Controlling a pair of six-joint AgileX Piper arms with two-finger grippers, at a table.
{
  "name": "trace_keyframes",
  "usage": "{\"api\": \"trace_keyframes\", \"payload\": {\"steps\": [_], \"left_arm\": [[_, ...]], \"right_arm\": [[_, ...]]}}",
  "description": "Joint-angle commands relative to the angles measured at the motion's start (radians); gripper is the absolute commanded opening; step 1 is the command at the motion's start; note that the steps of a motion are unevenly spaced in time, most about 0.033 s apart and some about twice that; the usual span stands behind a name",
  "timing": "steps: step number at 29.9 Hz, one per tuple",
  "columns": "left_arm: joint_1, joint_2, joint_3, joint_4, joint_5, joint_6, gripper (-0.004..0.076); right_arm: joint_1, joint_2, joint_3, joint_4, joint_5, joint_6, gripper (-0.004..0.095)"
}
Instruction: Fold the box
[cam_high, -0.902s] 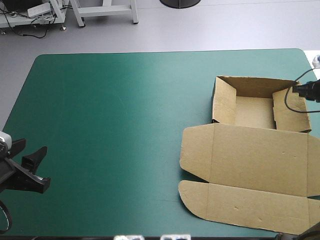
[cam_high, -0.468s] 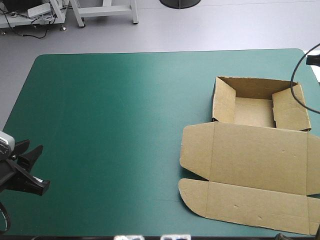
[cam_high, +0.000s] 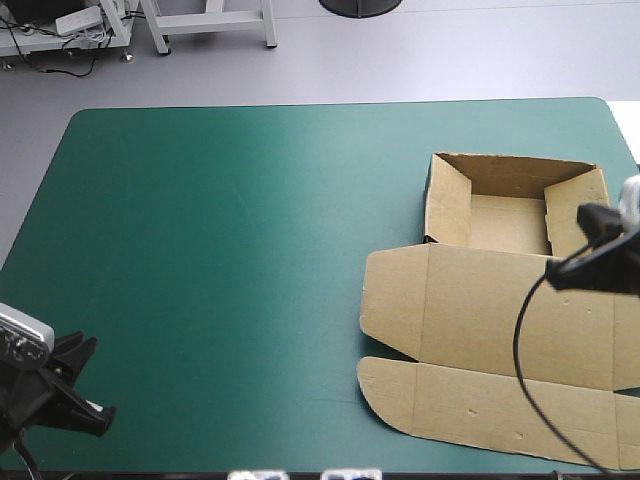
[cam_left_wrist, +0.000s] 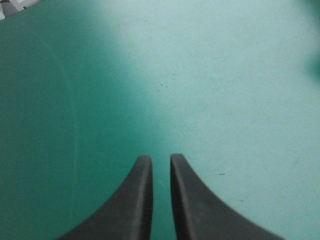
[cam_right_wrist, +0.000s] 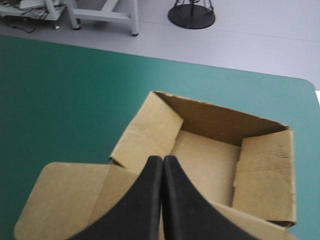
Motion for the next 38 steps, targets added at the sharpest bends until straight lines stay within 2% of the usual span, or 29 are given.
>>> {"api": "trace_keyframes", "payload": {"steps": [1, 5, 11, 17, 22, 27, 38], "left_arm": [[-0.007, -0.075, 0.094, -0.01, -0.129, -0.061, 0.0046], [-0.007, -0.143, 0.21, -0.032, -0.169, -0.111, -0.0006], [-0.007, -0.194, 0.378, -0.161, -0.209, -0.05, -0.0006], [-0.007, -0.207, 0.453, -0.205, -0.252, 0.037, -0.0006], [-0.007, -0.208, 0.466, -0.224, -0.28, 0.056, -0.0006], [-0.007, -0.208, 0.466, -0.245, -0.307, 0.11, -0.0006], [-0.007, -0.208, 0.484, -0.253, -0.317, 0.11, -0.0006]], "right_arm": [[0.089, -0.121, 0.15, 0.017, -0.102, -0.015, -0.002], [0.107, -0.241, 0.298, 0.017, -0.109, -0.015, -0.002], [0.107, -0.43, 0.482, 0.008, -0.135, -0.017, -0.002], [0.107, -0.586, 0.622, -0.079, -0.145, 0.017, -0.002], [0.107, -0.693, 0.723, -0.182, -0.224, 0.086, -0.002], [0.107, -0.736, 0.804, -0.284, -0.254, 0.172, -0.002], [0.107, -0.737, 0.842, -0.298, -0.293, 0.186, -0.002]]}}
